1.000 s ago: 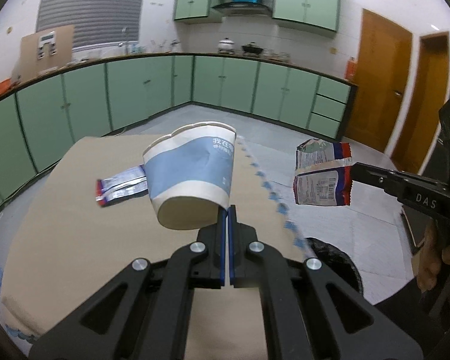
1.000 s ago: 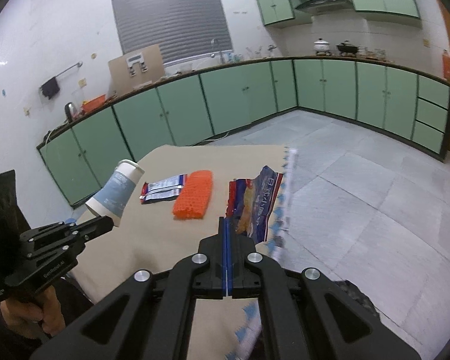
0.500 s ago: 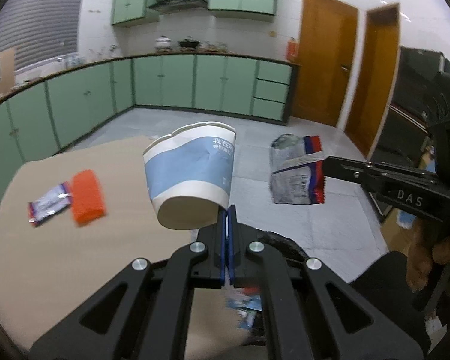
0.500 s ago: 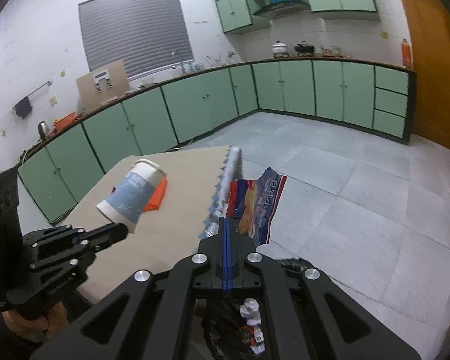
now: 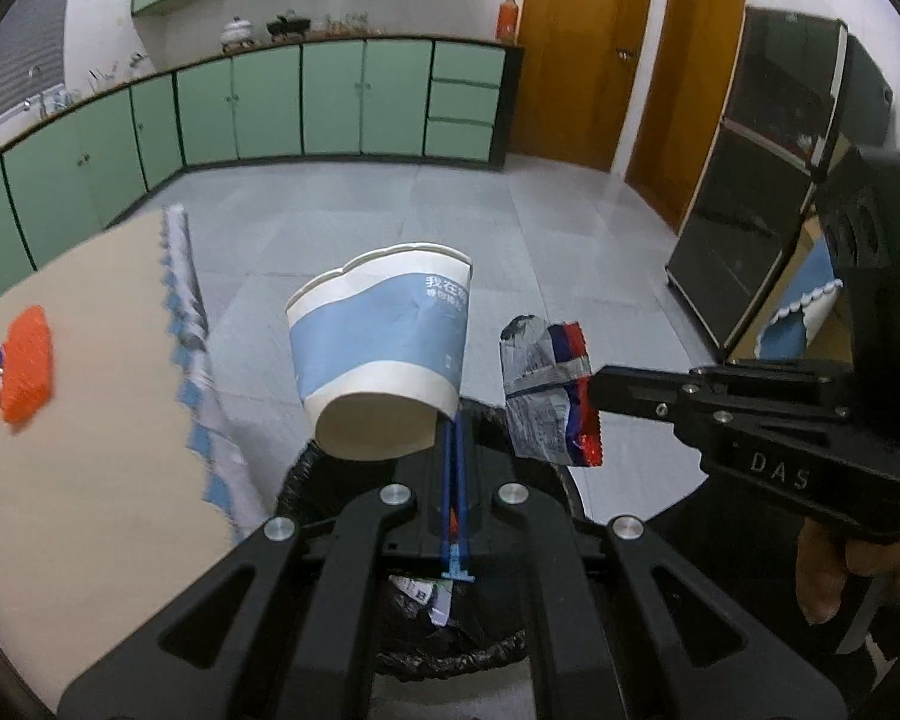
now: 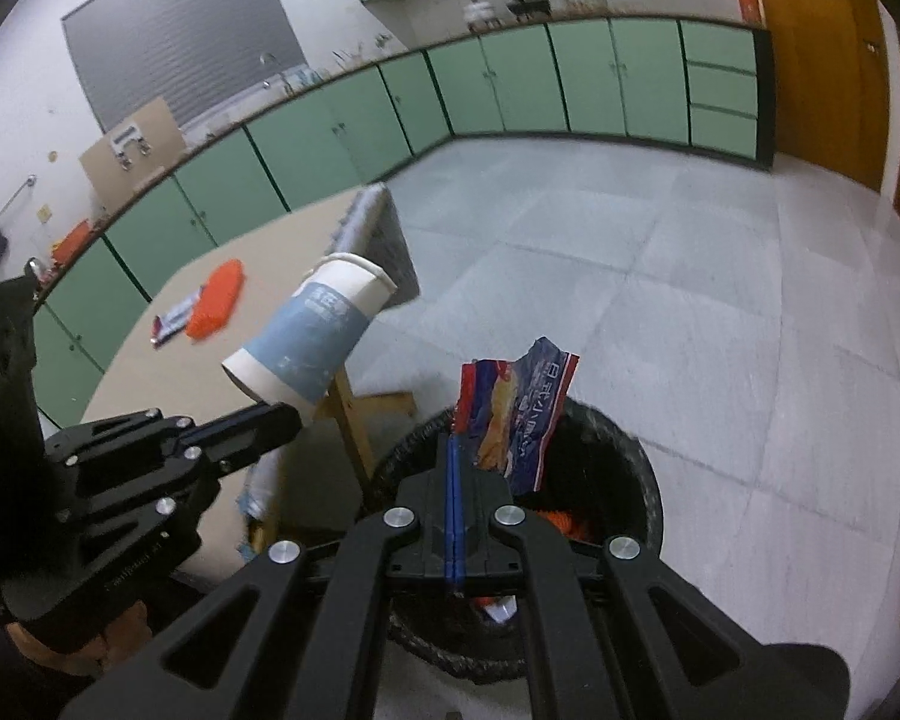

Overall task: Collect trash
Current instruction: 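Carry the paper cup and chip bag over the black bin and release both, then move both tools back toward the remaining wrapper and orange net on the table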

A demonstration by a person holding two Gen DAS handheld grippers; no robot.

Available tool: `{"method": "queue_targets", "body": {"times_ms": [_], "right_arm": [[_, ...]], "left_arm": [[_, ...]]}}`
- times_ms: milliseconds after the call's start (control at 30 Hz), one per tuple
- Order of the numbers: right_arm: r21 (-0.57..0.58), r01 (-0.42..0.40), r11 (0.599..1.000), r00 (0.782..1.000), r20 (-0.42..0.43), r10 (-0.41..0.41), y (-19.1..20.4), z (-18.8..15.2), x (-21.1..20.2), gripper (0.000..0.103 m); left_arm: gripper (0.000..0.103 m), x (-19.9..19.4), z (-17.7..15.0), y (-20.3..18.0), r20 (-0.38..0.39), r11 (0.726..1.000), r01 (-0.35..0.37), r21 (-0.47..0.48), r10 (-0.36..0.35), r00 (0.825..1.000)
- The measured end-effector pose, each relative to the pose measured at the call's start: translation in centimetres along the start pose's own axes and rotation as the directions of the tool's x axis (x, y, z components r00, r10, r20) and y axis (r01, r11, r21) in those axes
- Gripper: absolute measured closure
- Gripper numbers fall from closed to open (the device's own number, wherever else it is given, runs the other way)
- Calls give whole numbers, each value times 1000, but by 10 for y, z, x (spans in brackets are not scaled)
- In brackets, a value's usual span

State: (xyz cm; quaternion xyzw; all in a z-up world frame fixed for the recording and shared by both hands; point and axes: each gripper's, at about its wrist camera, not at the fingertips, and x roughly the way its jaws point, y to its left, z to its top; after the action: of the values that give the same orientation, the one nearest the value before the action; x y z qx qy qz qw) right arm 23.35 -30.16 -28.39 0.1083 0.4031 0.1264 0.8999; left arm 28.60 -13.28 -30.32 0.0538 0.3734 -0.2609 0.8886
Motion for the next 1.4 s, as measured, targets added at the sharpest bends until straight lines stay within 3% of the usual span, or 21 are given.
{"method": "queue_targets", "body": {"times_ms": [233, 333, 367, 467, 667, 800, 1000, 1200, 1400], "right_arm": [[19, 1, 1000, 997, -71, 0, -13, -13, 23, 103], [26, 4, 1000, 997, -82, -2, -15, -15, 26, 98], [31, 4, 999, 996, -84, -2, -16, -14, 26, 98], [39, 8, 999, 997, -81, -5, -16, -14, 24, 92], [38, 8, 999, 998, -67, -6, -14, -11, 16, 91], [25, 4, 1000, 999, -48, -3, -7, -6, 9, 90], [-32, -2, 999, 1000, -2, 2, 20, 8, -3, 78], [-110, -15, 994, 999, 43, 20, 60, 25, -11, 63], [-192, -31, 981, 996, 74, 46, 104, 40, -11, 48]], "left_arm": [[101, 33, -14, 8, -97, 1000, 3, -16, -5, 995], [99, 40, -17, 12, -120, 1000, 6, -16, -8, 993], [95, 41, -18, 13, -124, 1000, 7, -15, -9, 992], [68, 40, -20, 12, -120, 1000, 3, -6, -4, 993], [66, 32, -21, 7, -103, 1000, -13, 12, 14, 995], [58, 12, -18, 15, -63, 999, -48, 5, 48, 997], [50, -35, -14, 45, 20, 989, -141, -49, 142, 990], [41, -91, -13, 85, 90, 961, -235, -148, 250, 964], [33, -140, -17, 120, 132, 920, -315, -232, 350, 927]]}}
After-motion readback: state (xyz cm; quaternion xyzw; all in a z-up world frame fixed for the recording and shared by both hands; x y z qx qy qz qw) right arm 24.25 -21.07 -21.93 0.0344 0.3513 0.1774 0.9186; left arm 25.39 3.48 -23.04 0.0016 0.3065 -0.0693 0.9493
